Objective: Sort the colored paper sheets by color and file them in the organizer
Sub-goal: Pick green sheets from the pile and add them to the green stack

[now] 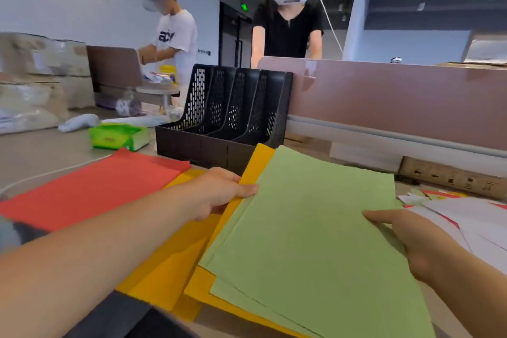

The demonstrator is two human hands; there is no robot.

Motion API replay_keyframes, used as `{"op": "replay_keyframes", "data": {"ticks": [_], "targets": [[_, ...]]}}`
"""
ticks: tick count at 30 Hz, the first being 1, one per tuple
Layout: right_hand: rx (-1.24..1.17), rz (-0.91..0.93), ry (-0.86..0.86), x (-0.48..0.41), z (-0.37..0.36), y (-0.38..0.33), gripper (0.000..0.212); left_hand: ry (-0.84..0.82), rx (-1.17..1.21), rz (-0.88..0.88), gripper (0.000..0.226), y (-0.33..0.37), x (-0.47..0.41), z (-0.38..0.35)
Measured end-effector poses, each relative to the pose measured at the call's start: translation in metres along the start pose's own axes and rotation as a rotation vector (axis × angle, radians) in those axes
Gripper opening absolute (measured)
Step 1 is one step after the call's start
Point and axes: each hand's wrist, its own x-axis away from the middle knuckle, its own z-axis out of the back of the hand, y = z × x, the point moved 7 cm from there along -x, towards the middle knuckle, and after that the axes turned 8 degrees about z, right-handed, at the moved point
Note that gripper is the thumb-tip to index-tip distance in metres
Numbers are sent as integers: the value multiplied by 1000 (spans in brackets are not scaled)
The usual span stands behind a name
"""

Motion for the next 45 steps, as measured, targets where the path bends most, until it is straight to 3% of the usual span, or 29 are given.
{"op": "replay_keyframes", "data": {"ticks": [6, 9, 13, 17, 20, 22, 25, 31, 37, 42, 45], "targets": [[1, -29, -61, -16, -79, 25, 10, 188, 81, 116, 20, -41, 11, 75], [30, -16, -79, -24, -113, 41, 15, 291, 61, 160, 12, -59, 10, 106], [109, 86, 0, -31, -122, 45, 22, 377, 16, 191, 34, -84, -9, 134], [92, 86, 57, -34, -104, 42, 20, 497, -294, 88, 12, -74, -16, 144], [84, 52, 85, -37, -88, 39, 18, 609, -659, 16, 8, -57, -13, 141], [87, 40, 78, -37, -78, 32, 23, 695, -880, -109, 21, -46, -10, 130], [114, 54, 80, -36, -65, 21, 22, 614, -929, -247, 37, -39, 1, 94], [61, 23, 115, -30, -34, 24, 22, 310, -1039, -43, 61, -67, -12, 64], [113, -7, 115, -13, -3, 28, 21, 386, -1071, -100, 50, -54, -4, 52], [150, -2, 169, -6, 23, 32, 34, 393, -1027, -268, 46, -20, 3, 13], [125, 4, 131, -1, 27, 34, 31, 375, -1034, -405, 41, 8, 13, -22]]}}
